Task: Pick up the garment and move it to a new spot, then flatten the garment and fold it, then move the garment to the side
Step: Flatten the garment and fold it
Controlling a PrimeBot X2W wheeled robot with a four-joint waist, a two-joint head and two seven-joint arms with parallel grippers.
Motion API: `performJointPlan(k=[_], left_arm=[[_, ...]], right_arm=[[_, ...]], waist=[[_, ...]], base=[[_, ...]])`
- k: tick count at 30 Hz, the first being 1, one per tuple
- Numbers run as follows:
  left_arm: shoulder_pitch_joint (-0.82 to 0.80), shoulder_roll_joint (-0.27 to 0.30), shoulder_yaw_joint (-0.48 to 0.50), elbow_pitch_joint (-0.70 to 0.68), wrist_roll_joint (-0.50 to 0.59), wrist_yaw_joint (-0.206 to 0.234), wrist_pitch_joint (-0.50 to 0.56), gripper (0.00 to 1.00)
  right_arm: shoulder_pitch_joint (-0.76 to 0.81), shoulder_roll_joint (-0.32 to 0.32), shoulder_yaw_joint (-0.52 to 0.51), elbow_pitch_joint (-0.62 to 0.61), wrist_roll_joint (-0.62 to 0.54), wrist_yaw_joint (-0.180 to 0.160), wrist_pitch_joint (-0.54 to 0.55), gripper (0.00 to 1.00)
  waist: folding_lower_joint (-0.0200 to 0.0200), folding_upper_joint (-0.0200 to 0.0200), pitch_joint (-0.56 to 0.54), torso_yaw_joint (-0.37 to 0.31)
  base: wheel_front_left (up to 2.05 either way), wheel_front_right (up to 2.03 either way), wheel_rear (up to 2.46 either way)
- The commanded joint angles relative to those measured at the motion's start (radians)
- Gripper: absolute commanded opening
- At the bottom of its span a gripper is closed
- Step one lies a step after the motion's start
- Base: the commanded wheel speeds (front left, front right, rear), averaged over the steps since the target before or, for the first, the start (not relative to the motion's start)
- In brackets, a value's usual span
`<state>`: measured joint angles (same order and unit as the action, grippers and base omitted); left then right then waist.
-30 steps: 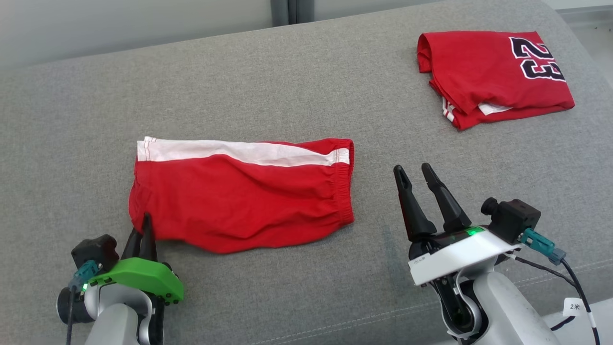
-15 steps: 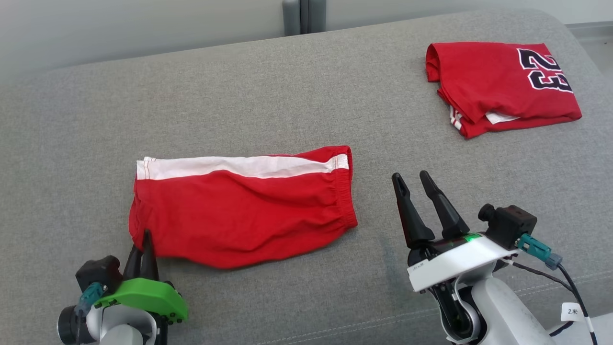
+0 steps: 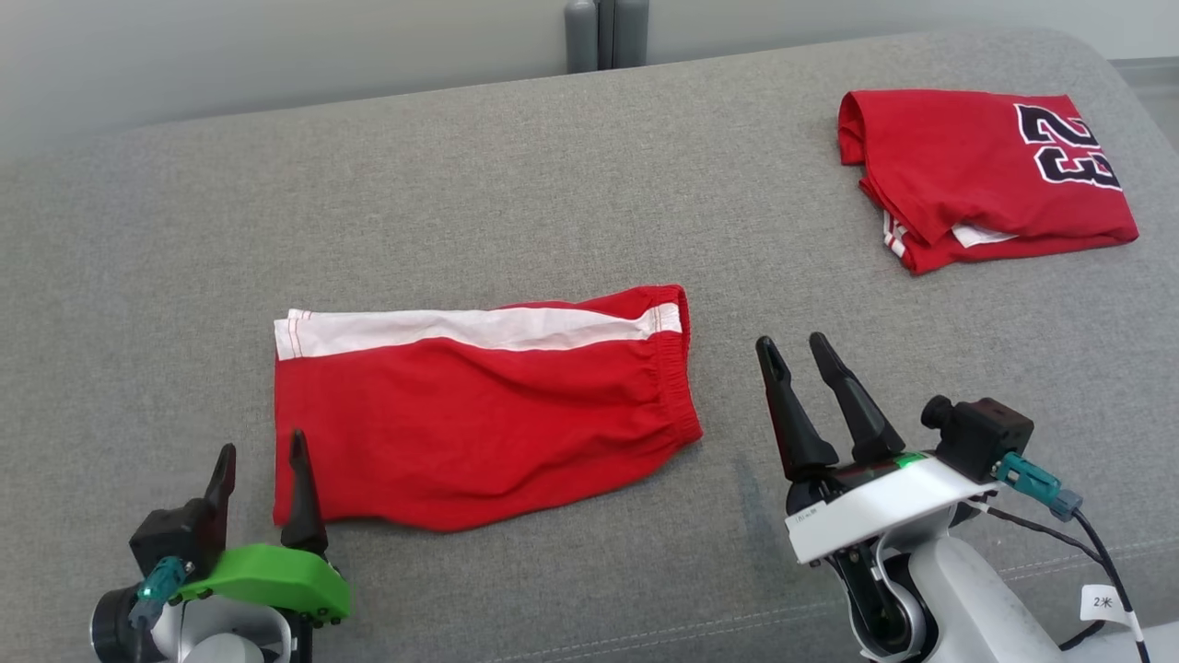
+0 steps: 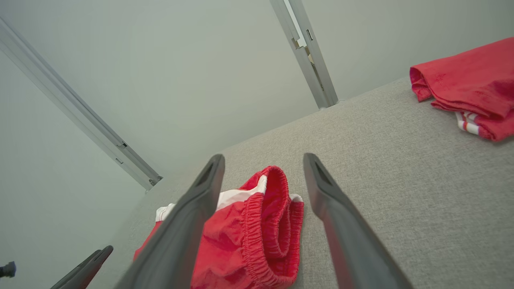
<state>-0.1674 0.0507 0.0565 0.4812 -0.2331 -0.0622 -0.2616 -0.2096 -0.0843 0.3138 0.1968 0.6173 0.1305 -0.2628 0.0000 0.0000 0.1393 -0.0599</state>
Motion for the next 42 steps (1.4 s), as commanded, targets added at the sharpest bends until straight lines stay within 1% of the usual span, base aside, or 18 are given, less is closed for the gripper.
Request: performJointPlan(k=[1,5,8,10,11,12,18,23,25,34,38,41,42], left_arm=[[0.021,0.002,0.011,-0.034,0.013,0.009,-0.003,1.0],[0.061,0.001,0.021,-0.136,0.035,0.023,-0.003,1.0],[0.088,0.001,0.028,-0.205,0.066,0.037,-0.003,1.0],[0.098,0.001,0.028,-0.226,0.077,0.042,-0.003,1.0],[0.117,0.001,0.031,-0.265,0.098,0.057,-0.003,1.0],[0.117,0.001,0.031,-0.265,0.098,0.057,-0.003,1.0],[0.178,0.001,0.028,-0.344,0.143,0.09,-0.003,1.0],[0.235,0.001,0.029,-0.399,0.154,0.1,-0.003,1.0],[0.256,0.003,0.022,-0.41,0.172,0.098,-0.003,1.0],[0.309,0.021,0.031,-0.409,0.165,0.059,-0.003,1.0],[0.324,0.024,0.029,-0.409,0.154,0.031,-0.003,1.0],[0.326,0.038,0.008,-0.41,0.15,-0.008,-0.003,1.0],[0.326,0.041,0.008,-0.407,0.147,-0.011,-0.003,1.0]], right_arm=[[0.013,-0.005,-0.004,0.001,0.003,0.0,-0.004,1.0],[0.018,-0.014,-0.019,-0.002,-0.029,0.0,-0.004,1.0],[0.021,-0.016,-0.032,-0.005,-0.075,0.0,-0.004,1.0],[0.022,-0.016,-0.037,-0.006,-0.095,0.0,-0.004,1.0],[0.028,-0.012,-0.047,-0.007,-0.128,0.0,-0.004,1.0],[0.028,-0.012,-0.047,-0.007,-0.128,0.0,-0.004,1.0],[0.057,-0.003,-0.079,0.005,-0.214,0.0,-0.004,1.0],[0.084,0.006,-0.118,0.009,-0.255,0.0,-0.004,1.0],[0.092,0.009,-0.134,0.011,-0.27,0.0,-0.004,1.0],[0.117,0.02,-0.172,0.042,-0.315,0.0,-0.004,1.0],[0.119,0.022,-0.175,0.057,-0.324,0.0,0.002,1.0],[0.116,0.022,-0.177,0.064,-0.325,0.0,0.01,1.0],[0.114,0.022,-0.177,0.066,-0.325,0.0,0.012,1.0]], waist=[[0.0,0.0,-0.006,0.006],[0.0,0.0,-0.023,0.019],[0.0,0.0,-0.04,0.024],[0.0,0.0,-0.046,0.024],[0.0,0.0,-0.057,0.025],[0.0,0.0,-0.057,0.025],[0.0,0.0,-0.104,0.02],[0.0,0.0,-0.136,0.009],[0.0,0.0,-0.143,0.006],[0.0,0.0,-0.162,-0.001],[0.0,0.0,-0.166,-0.007],[0.0,0.0,-0.166,-0.01],[0.0,0.0,-0.166,-0.011]], base=[[0.0,0.0,0.0],[0.0,0.0,0.0],[0.0,0.0,0.0],[0.0,0.0,0.0],[0.0,0.0,0.0],[0.0,0.0,0.0],[0.0,0.0,0.0],[0.0,0.0,0.0],[0.0,0.0,0.0],[0.0,0.0,0.0],[0.0,0.0,0.0],[0.0,0.0,0.0],[0.0,0.0,0.0]])
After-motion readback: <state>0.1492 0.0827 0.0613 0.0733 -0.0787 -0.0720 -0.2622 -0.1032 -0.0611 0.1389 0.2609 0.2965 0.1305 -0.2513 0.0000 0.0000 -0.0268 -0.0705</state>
